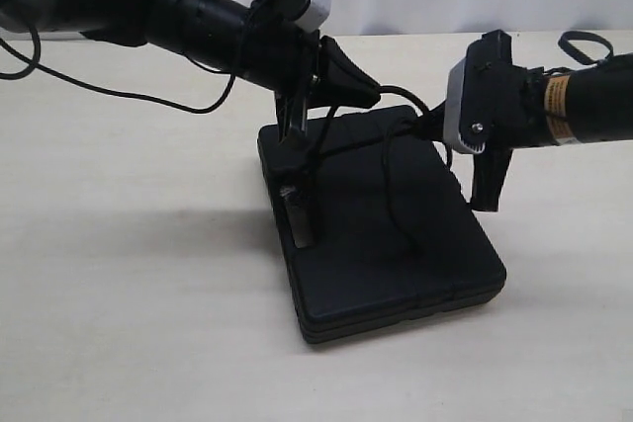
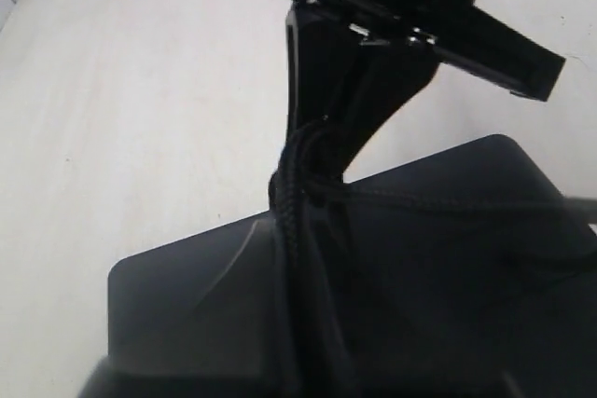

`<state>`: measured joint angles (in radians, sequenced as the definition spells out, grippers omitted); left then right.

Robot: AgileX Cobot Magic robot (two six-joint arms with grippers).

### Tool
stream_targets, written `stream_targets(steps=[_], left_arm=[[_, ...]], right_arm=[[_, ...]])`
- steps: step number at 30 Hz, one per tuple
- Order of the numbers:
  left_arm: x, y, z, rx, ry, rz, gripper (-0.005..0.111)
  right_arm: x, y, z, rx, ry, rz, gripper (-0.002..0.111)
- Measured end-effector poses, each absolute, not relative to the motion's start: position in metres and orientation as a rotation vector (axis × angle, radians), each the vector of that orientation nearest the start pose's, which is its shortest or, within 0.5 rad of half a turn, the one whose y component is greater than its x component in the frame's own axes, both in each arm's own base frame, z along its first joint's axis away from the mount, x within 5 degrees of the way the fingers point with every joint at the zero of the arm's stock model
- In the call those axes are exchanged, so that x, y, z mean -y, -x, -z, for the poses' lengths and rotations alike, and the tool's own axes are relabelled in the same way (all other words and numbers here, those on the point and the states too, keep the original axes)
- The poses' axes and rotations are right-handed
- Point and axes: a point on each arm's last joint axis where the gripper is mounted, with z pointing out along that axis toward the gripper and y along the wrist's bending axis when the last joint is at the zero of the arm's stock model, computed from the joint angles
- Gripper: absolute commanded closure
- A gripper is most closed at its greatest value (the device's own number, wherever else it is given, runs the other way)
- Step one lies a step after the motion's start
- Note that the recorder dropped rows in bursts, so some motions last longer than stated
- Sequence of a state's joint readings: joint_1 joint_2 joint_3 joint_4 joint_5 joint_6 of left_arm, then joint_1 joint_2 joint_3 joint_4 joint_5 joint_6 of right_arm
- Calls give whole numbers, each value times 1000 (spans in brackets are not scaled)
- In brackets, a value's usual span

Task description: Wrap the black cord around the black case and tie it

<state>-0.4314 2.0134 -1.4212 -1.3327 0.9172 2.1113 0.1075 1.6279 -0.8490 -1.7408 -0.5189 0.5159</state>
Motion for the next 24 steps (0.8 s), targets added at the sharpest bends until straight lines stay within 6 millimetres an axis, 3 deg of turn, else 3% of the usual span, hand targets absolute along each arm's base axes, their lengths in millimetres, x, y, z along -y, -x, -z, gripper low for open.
stream_targets(steps=[4, 7, 9, 10, 12, 18, 24], left_arm=[[241, -361, -217, -1421, -1597, 726, 107], [241, -363, -215, -1446, -1582, 715, 107], [241, -364, -211, -1462, -1579, 723, 107], [241, -365, -208, -1470, -1578, 724, 107], [242, -366, -205, -1481, -1577, 725, 107], [241, -368, -203, -1493, -1569, 703, 107], [241, -370, -197, -1512, -1565, 692, 107]], right_arm=[[-79, -310, -204, -1541, 1616, 11, 102], [-80, -310, -204, -1533, 1624, 15, 91], [-80, -310, -204, -1529, 1626, 12, 77], [-80, -310, -204, -1528, 1628, 13, 59], [-80, -310, -204, -1528, 1628, 13, 41], [-80, -309, -206, -1665, 1479, -84, 38], [-82, -296, -240, -1953, 931, -419, 38]])
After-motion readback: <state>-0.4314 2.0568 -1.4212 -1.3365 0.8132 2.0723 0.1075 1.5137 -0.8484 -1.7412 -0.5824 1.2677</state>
